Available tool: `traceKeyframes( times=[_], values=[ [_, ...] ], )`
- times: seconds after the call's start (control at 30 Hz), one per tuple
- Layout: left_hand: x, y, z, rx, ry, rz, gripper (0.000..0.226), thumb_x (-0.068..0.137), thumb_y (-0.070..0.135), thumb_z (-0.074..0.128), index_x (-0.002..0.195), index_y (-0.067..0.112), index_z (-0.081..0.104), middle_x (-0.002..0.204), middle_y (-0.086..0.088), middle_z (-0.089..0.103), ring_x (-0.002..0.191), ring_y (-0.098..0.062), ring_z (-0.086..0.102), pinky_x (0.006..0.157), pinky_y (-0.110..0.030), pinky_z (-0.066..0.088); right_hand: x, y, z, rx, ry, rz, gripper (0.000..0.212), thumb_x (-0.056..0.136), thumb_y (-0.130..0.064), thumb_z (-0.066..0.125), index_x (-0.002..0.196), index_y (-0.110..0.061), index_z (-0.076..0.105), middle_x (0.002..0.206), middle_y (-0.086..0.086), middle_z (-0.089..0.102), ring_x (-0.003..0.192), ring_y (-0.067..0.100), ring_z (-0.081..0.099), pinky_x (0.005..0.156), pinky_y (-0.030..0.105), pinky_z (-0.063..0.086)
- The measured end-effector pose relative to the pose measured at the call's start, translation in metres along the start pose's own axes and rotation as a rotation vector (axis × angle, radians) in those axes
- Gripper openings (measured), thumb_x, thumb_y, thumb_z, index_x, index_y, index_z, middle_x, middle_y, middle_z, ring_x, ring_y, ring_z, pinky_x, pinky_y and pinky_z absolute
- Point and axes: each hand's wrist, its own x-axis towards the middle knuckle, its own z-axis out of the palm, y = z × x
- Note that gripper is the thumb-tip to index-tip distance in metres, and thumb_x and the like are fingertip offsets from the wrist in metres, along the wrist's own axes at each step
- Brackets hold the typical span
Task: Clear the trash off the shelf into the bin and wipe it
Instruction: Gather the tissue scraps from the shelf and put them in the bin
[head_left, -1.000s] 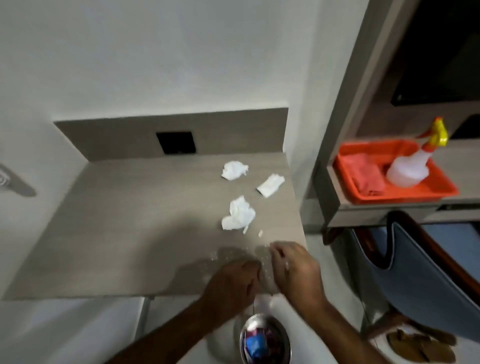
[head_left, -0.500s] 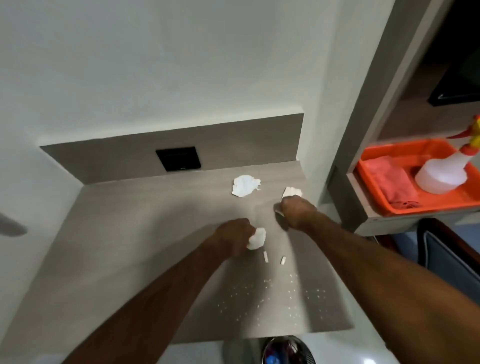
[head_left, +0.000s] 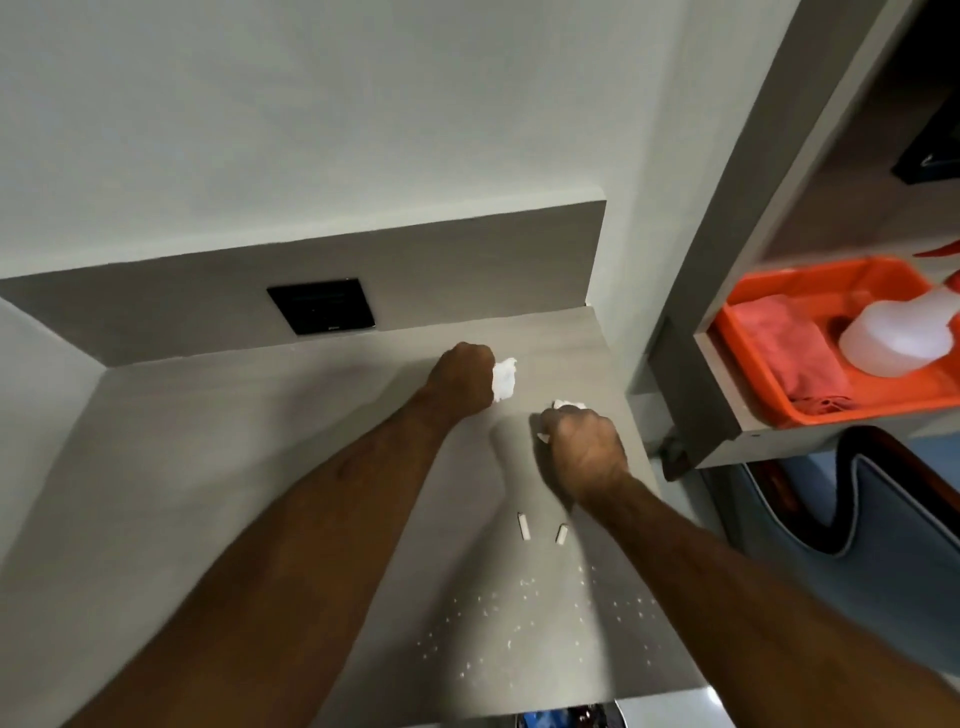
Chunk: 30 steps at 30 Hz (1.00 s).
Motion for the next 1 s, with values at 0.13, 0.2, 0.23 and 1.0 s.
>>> traceKeyframes(
  times=[0.13, 0.2, 0.23, 1.0],
  values=[
    [-0.022, 0.002, 0.001, -0.117, 0.054, -0.061, 0.024, 0.078, 0.018, 0.072, 0.091, -0.002, 0.074, 0.101, -0.022, 0.075, 0.097, -0.039, 0.069, 0.083, -0.04, 0.055, 0.002, 0.008, -0.004, 0.237, -0.029, 0.15, 0.014, 0.083, -0.018, 0.061, 0.095, -0.02, 0.067, 0.092, 0.009, 0.072, 0.083, 0.033, 0.067, 0.073, 0.035, 0.055],
    [-0.048, 0.009, 0.0, -0.263, 0.126, -0.052, 0.016, 0.079, 0.01, 0.068, 0.091, 0.003, 0.076, 0.098, -0.016, 0.077, 0.093, -0.035, 0.071, 0.084, -0.04, 0.057, -0.006, 0.016, -0.009, 0.486, -0.035, 0.302, 0.027, 0.081, -0.014, 0.063, 0.107, -0.022, 0.068, 0.104, 0.008, 0.072, 0.094, 0.03, 0.067, 0.085, 0.033, 0.055],
    [-0.068, 0.017, 0.001, -0.32, 0.164, -0.035, 0.017, 0.079, 0.007, 0.066, 0.093, 0.006, 0.075, 0.096, -0.012, 0.078, 0.09, -0.03, 0.072, 0.084, -0.039, 0.058, -0.015, 0.019, -0.012, 0.574, 0.017, 0.331, 0.029, 0.082, -0.01, 0.061, 0.108, -0.02, 0.069, 0.108, 0.009, 0.072, 0.099, 0.029, 0.066, 0.09, 0.032, 0.053],
    [-0.305, 0.109, 0.481, -0.507, -0.409, -0.564, 0.025, 0.091, 0.015, 0.06, 0.097, 0.0, 0.079, 0.102, -0.02, 0.077, 0.099, -0.03, 0.072, 0.086, -0.031, 0.054, -0.377, 0.092, 0.36, 0.615, -0.528, 0.576, 0.038, 0.073, 0.005, 0.058, 0.105, -0.009, 0.074, 0.114, 0.013, 0.073, 0.107, 0.03, 0.067, 0.091, 0.026, 0.049]
  ],
)
